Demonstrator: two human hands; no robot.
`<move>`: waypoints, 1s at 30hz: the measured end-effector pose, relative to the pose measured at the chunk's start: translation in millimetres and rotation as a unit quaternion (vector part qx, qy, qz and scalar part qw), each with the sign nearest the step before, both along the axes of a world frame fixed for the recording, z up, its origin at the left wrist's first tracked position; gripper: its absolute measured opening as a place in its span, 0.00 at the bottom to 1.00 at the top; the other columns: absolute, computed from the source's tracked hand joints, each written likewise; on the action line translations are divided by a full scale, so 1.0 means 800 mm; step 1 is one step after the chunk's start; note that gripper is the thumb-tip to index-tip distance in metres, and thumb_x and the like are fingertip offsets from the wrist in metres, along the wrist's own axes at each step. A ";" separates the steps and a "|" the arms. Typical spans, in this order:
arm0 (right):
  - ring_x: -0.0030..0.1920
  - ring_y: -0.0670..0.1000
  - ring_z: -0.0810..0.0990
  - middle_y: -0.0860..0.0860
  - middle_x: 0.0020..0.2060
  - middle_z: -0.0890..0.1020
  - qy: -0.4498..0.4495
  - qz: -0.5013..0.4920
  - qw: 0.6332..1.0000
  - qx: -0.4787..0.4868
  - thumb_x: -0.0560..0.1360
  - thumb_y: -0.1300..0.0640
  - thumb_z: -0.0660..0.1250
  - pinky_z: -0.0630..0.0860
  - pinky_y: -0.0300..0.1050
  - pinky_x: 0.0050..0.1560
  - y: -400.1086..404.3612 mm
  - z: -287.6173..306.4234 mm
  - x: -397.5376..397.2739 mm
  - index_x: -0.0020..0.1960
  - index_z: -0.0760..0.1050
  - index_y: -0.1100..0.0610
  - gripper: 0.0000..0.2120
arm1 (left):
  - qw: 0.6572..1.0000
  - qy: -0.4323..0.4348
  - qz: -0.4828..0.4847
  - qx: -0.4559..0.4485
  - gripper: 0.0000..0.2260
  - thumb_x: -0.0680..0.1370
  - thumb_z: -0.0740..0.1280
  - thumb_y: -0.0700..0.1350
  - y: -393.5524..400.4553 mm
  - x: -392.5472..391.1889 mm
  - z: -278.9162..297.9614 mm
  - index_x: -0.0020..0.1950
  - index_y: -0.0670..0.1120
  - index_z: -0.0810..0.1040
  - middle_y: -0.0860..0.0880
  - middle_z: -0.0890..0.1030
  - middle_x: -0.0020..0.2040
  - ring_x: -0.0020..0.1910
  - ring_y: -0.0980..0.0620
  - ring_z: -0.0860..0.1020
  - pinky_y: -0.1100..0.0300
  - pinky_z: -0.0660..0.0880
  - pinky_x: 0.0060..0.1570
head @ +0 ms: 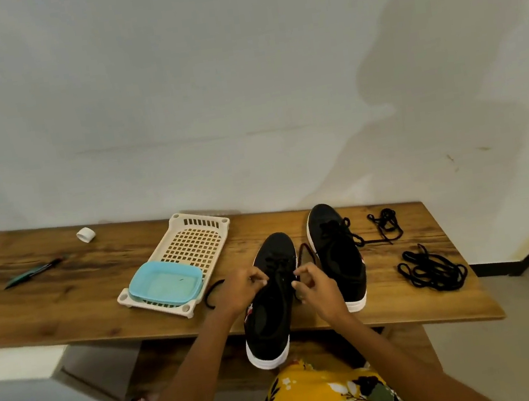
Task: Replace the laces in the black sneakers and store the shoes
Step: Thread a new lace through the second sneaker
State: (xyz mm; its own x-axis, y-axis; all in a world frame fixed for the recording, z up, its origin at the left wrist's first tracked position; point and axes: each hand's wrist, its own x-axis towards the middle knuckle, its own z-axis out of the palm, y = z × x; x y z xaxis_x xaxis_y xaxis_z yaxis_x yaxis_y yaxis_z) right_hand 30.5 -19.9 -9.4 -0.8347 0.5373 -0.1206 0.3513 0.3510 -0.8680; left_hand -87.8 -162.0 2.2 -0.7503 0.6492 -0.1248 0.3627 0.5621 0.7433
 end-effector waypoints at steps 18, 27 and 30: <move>0.44 0.44 0.73 0.52 0.51 0.79 -0.025 0.060 0.982 0.176 0.73 0.49 0.69 0.68 0.36 0.43 -0.033 -0.001 -0.011 0.68 0.70 0.56 0.25 | 0.970 -0.108 0.176 0.131 0.05 0.82 0.55 0.42 -0.011 0.013 -0.015 0.50 0.45 0.69 0.52 0.77 0.40 0.42 0.52 0.76 0.63 0.70 0.38; 0.41 0.47 0.74 0.49 0.40 0.73 -0.008 0.059 0.992 0.108 0.76 0.57 0.66 0.68 0.34 0.42 -0.002 0.002 -0.014 0.67 0.73 0.54 0.19 | 0.971 -0.094 0.193 0.106 0.06 0.82 0.55 0.41 -0.015 0.019 -0.023 0.46 0.46 0.69 0.47 0.74 0.37 0.39 0.49 0.74 0.60 0.71 0.38; 0.46 0.47 0.78 0.49 0.41 0.77 0.007 0.060 0.998 0.007 0.73 0.56 0.72 0.71 0.31 0.46 0.012 0.005 -0.012 0.62 0.76 0.56 0.18 | 0.986 -0.054 0.147 0.053 0.03 0.81 0.58 0.41 -0.015 0.021 -0.018 0.50 0.48 0.70 0.49 0.76 0.42 0.44 0.50 0.76 0.56 0.73 0.44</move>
State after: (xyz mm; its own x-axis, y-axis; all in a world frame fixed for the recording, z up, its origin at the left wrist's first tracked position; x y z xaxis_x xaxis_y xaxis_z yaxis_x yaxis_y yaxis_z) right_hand 20.8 -10.7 -5.3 -0.8950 0.4341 -0.1023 0.2942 0.4022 -0.8670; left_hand -71.3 -174.3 -12.1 -0.8944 0.4185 -0.1578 0.1105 0.5486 0.8288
